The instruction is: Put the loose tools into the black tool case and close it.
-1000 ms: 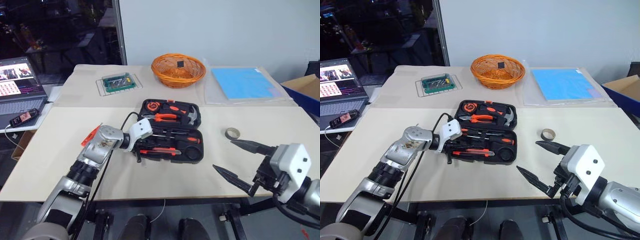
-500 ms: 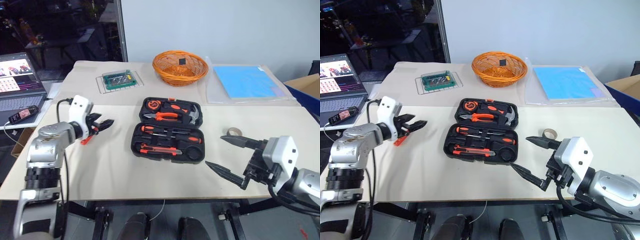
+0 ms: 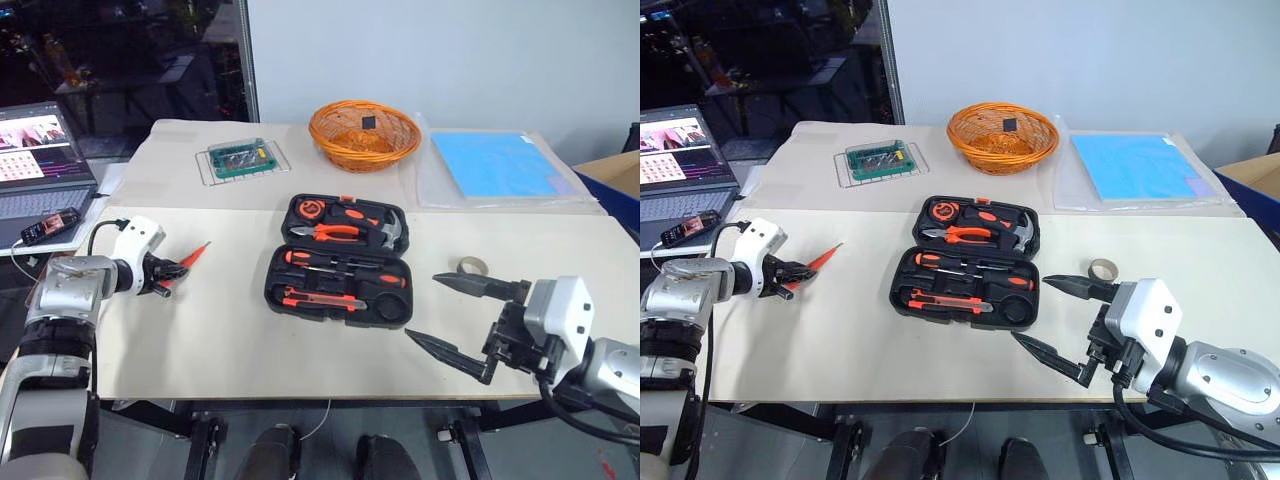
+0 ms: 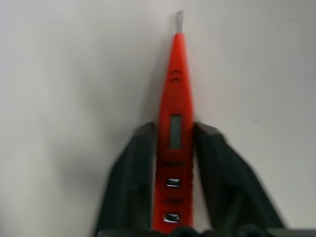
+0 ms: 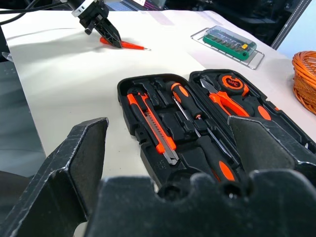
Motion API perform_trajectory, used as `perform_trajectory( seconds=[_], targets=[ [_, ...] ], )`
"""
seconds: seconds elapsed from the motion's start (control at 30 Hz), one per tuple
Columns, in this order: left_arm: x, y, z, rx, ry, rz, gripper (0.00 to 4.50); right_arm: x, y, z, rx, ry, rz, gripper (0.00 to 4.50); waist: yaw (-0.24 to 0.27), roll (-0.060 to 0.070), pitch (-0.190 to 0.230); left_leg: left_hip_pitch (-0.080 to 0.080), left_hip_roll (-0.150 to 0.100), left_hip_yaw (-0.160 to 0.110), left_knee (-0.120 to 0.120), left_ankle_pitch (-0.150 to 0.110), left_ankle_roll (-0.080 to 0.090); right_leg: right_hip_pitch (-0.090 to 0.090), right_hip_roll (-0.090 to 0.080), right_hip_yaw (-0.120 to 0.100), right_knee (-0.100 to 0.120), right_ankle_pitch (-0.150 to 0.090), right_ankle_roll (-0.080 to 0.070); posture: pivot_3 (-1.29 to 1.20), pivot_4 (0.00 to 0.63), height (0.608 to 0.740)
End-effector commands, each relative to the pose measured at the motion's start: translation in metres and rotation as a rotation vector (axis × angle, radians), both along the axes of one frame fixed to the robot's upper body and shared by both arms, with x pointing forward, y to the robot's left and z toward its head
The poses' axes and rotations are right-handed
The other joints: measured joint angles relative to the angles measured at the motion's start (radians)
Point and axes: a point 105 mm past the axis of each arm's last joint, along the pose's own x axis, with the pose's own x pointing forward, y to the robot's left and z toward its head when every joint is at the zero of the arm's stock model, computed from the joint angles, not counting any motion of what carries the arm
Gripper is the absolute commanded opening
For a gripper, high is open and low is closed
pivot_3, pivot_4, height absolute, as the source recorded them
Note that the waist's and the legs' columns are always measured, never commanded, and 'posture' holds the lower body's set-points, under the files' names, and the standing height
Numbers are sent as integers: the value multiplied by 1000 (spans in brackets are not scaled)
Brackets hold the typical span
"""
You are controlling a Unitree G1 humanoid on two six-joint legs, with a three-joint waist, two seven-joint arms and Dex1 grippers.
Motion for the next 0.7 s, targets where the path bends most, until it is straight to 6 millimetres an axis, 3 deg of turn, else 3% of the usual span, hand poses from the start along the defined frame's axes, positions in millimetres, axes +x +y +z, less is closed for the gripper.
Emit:
perform_trajectory(
  seconds=[0.03, 0.2, 0.37, 0.57, 0.7],
  targets=[
    [-3, -47, 60, -179, -201, -263, 446, -6, 0, 9, -8, -57, 0, 4500, 3, 0, 0, -1, 0, 0, 0, 0, 0, 0, 0, 0, 0, 0, 0, 0, 150, 740],
    [-25, -128, 73, -56, -185, -751, 446, -10, -11, 6, -14, -43, -66, 4500, 9, -1, 1, -4, 0, 0, 0, 0, 0, -2, -1, -1, -2, -1, -3, 0, 150, 740],
    [-6, -175, 55, 201, -240, -988, 446, -18, -17, 5, -26, -35, -118, 4500, 10, 0, 0, -3, 0, 3, 0, 0, 1, 2, 1, 0, 0, -1, -6, 0, 150, 740],
    [13, -196, 35, 361, -226, -1114, 446, -29, -16, 4, -41, -34, -162, 4500, -6, -1, 1, -4, 3, 9, 1, 5, 10, 0, 8, 0, 0, 2, -1, 0, 150, 740],
    [18, -197, 27, 408, -185, -1141, 446, -33, -17, 4, -34, -32, -178, 4500, -1, -1, 1, -4, 3, 11, 1, 5, 11, 0, 8, 0, 0, 3, 1, 0, 150, 740]
  ],
)
